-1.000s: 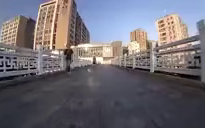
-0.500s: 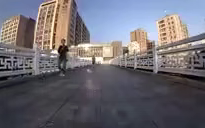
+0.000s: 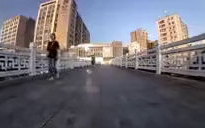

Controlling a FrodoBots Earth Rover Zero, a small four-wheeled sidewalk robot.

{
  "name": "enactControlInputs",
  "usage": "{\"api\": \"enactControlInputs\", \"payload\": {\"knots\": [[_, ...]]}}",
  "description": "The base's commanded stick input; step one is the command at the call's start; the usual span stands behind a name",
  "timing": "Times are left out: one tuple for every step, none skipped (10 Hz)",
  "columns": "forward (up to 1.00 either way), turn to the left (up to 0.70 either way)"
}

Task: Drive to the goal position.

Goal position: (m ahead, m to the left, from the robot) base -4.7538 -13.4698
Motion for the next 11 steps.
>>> {"api": "enactControlInputs", "payload": {"knots": [[0.45,0.0],[0.45,0.0],[0.45,0.0],[0.45,0.0],[0.45,0.0],[0.45,0.0],[0.45,0.0],[0.45,0.0],[0.45,0.0],[0.45,0.0],[0.45,0.0]]}}
